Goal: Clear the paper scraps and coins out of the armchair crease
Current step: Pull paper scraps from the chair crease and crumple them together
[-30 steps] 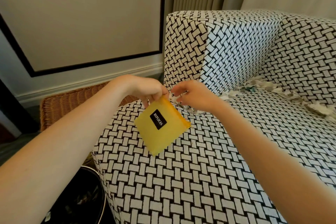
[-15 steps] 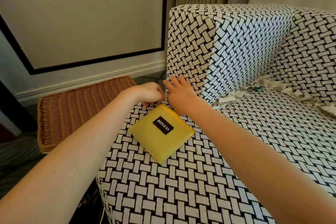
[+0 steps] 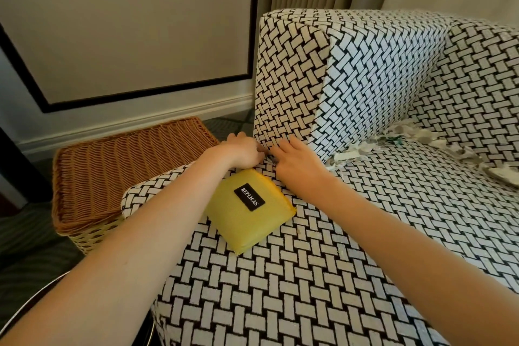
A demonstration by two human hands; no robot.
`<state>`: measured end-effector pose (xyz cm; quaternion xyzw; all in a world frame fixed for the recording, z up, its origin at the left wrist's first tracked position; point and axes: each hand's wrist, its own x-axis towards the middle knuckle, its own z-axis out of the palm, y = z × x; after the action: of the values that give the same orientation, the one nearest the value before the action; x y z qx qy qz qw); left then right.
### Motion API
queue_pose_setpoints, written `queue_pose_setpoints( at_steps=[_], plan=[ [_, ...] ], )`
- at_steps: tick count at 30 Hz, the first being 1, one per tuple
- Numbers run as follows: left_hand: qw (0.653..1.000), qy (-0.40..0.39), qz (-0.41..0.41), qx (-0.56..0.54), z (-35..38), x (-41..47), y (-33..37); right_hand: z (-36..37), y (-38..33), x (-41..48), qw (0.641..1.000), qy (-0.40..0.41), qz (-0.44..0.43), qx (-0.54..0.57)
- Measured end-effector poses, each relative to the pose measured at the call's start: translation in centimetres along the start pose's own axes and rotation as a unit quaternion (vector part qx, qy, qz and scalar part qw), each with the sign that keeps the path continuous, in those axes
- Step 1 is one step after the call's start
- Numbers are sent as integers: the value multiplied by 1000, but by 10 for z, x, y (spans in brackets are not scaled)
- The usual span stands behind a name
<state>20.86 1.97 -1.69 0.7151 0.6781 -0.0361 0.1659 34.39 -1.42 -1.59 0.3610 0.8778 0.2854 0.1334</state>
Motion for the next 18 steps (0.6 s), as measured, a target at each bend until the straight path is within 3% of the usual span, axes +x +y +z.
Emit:
queue_pose_setpoints(
  at_steps=[6, 10, 18],
  plan=[
    [995, 18, 43, 90, -1, -4, 16, -1, 4, -30, 995, -30, 41, 83],
    [994, -5, 69, 79, -2, -8, 24, 5, 4, -44, 986, -27, 88, 139],
    [994, -7, 95, 58, 4, -26, 44, 27, 1, -55, 909, 66, 295, 287]
  ],
)
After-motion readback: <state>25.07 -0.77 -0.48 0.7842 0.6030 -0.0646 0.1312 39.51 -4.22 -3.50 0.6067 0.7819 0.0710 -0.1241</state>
